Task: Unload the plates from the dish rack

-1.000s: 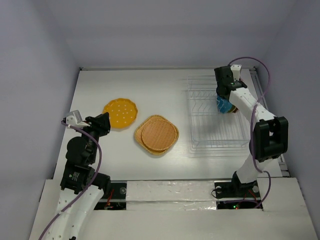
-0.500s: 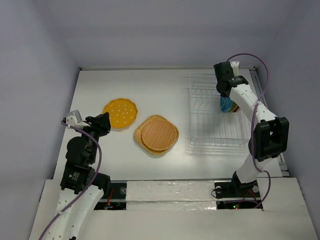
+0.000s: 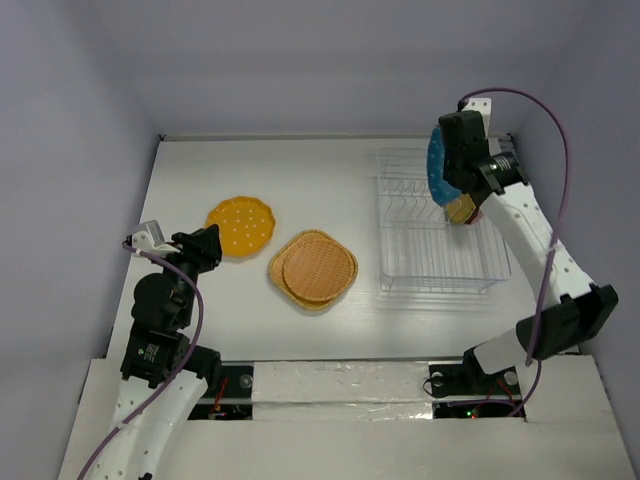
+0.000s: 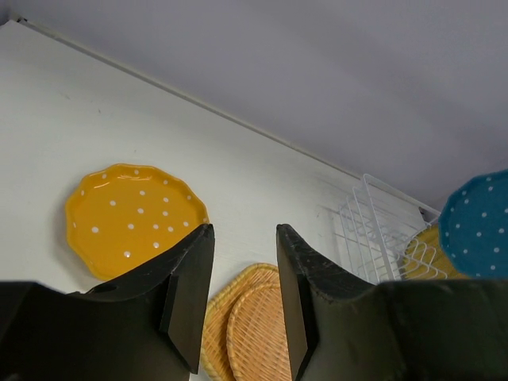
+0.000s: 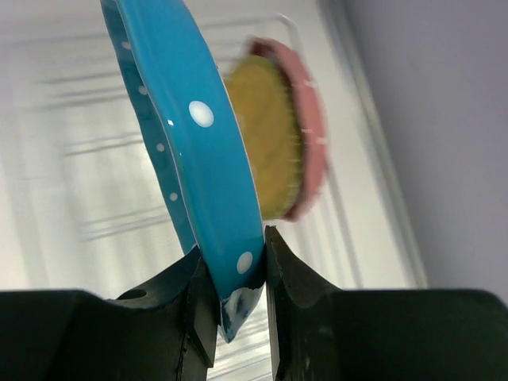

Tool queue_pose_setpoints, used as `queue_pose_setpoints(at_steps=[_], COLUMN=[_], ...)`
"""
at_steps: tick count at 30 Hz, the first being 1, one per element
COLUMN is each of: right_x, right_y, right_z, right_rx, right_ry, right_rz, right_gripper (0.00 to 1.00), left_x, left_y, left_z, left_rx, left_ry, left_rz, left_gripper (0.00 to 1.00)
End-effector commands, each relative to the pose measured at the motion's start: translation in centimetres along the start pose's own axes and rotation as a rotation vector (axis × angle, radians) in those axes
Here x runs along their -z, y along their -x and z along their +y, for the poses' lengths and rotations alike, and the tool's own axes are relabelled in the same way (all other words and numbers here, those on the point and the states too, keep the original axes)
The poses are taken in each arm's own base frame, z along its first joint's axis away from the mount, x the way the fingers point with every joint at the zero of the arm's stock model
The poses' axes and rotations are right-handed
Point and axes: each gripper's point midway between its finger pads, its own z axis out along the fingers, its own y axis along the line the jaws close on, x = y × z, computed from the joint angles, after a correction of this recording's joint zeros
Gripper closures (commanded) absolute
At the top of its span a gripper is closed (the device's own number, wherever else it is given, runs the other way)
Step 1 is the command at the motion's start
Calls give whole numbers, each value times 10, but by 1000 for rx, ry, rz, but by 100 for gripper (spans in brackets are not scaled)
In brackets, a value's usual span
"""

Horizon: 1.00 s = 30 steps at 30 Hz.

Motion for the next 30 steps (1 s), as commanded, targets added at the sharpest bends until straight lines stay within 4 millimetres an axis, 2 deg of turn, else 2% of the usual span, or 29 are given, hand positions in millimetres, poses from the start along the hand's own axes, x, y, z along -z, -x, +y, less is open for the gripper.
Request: queue_pose_setpoints(at_steps=[1,2,3,5,6,8,9,11,12,13,14,15,16,18,19,20,22,23,25,26,30], right_x=[74,76,84,99,111,132,146,178,179,190,195,198,212,217,215,211,218,208,206,203,188], right_y=[72,67,75,67,81,76,82,74,72,65,62,45,52,44,32,29,18,8,-3,-17,-50], right_z=[40,54,68,110,126,177,200,244,272,305,320,352,363,388,410,417,436,449,462,474,494], right_rx=[-235,-234,-282,-290,-376,-416,-523,-536,-556,-540,-538,-540,-552,-581,-579,-594,-618,-618,-622,-607,-597], right_ry=[296,337,396,551,637,895,1022,1238,1281,1332,1357,1395,1443,1468,1474,1475,1506,1495,1496,1488,1459], right_rz=[-275,-273,-303,-297,-333,-285,-281,-220,-178,-133,-112,-51,-46,5,37,50,107,132,161,185,260], right_gripper=[100,100,100,100,100,100,100,100,100,100,100,100,100,100,100,100,100,100,100,100,93], left_x=[-1,-2,-2,-2,-3,-3,-3,-2,-2,-2,-2,-2,-3,-3,-3,-3,-3,-3,-4,-3,-3], left_y=[4,4,3,4,3,2,3,2,2,2,2,2,2,2,2,1,2,1,1,2,2], left_z=[-5,-4,-4,-5,-4,-4,-4,-4,-4,-4,-4,-4,-4,-4,-4,-3,-4,-4,-3,-4,-4], left_rx=[4,3,2,2,2,1,1,1,2,1,1,1,1,2,2,2,2,3,1,2,3], left_ry=[-19,-18,-17,-17,-16,-14,-15,-14,-13,-13,-14,-13,-13,-13,-13,-12,-13,-12,-12,-13,-15], left_rz=[-18,-15,-14,-14,-13,-9,-10,-9,-8,-8,-9,-8,-8,-8,-8,-6,-8,-6,-5,-8,-11], left_gripper=[66,65,65,65,65,64,64,63,61,60,60,60,60,59,59,59,59,59,59,59,58])
